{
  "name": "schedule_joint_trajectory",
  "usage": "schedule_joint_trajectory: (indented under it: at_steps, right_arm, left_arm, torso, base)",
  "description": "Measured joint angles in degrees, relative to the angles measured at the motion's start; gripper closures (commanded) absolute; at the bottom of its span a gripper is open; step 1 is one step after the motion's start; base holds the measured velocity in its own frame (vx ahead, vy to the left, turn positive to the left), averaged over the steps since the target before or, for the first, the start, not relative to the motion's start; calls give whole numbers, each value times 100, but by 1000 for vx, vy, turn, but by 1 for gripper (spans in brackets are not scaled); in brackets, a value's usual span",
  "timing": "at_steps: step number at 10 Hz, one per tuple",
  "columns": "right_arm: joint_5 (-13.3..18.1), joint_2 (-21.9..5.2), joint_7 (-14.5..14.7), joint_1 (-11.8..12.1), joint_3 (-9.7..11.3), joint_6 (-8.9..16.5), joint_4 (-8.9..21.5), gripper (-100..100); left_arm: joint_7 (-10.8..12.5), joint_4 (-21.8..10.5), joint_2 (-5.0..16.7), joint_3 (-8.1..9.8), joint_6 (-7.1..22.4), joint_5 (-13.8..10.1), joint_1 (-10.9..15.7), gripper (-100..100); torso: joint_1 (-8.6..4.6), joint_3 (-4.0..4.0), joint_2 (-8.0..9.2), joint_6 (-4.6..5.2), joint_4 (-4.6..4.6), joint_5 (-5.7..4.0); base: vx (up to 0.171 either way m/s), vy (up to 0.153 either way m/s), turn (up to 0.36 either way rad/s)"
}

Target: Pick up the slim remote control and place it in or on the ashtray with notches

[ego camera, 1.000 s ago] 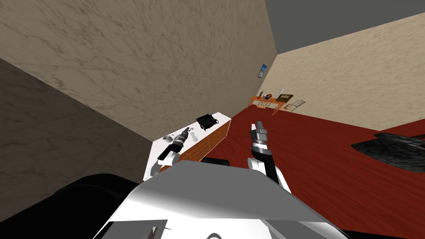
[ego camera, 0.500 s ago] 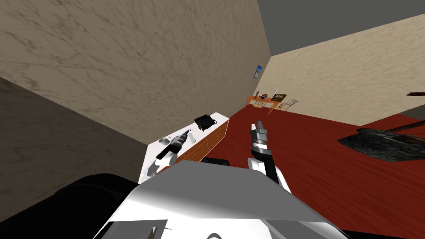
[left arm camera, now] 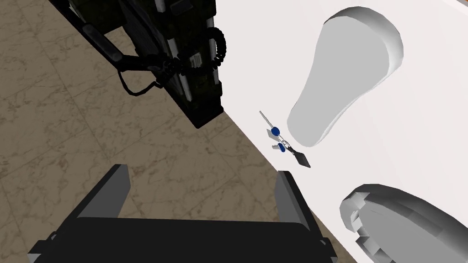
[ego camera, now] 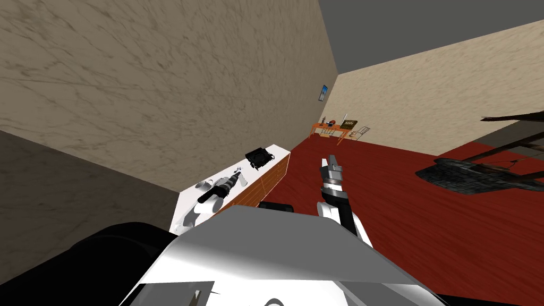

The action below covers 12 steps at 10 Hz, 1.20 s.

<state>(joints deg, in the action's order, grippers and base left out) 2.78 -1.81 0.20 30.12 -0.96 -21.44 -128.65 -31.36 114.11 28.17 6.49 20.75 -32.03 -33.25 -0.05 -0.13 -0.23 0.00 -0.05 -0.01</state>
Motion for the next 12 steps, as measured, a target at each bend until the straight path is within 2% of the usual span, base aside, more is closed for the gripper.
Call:
schedule_joint_trajectory:
  at_steps: [2,5,6,8,10,12]
  right_arm:
    - [0,0,0,0,0,0,0,0]
    - [0,0,0,1,-1,0,0,0]
    - [0,0,0,0,0,0,0,0]
    - [0,0,0,1,0,0,0,0]
    - [0,0,0,0,0,0,0,0]
    - [0,0,0,0,0,0,0,0]
  left_arm:
    - [-193,-293,176,19,212,-206,-26,-100]
    - [-391,-480,271,107,689,-333,-21,-100]
    - [-456,-550,366,170,868,-430,-44,-100]
    - [-544,-613,411,248,1277,-460,-68,-100]
    - [-735,-934,586,261,1448,-696,-112,-100]
    - [-831,-1104,710,329,1741,-800,-74,-100]
  torso:
    - [-5,0,1,-1,0,-1]
    - [0,2,4,-4,0,0]
    - [-3,1,1,-1,0,-1]
    - [-4,-2,-4,-1,-1,-1]
    - [-4,-1,-1,-2,-1,-1]
    - [-1,-2,-3,-1,-1,0]
  base:
    - [49,-29,-81]
    - [54,-15,-101]
    - [54,-16,-63]
    - [69,-17,-88]
    - [56,-21,-90]
    - [66,-9,-98]
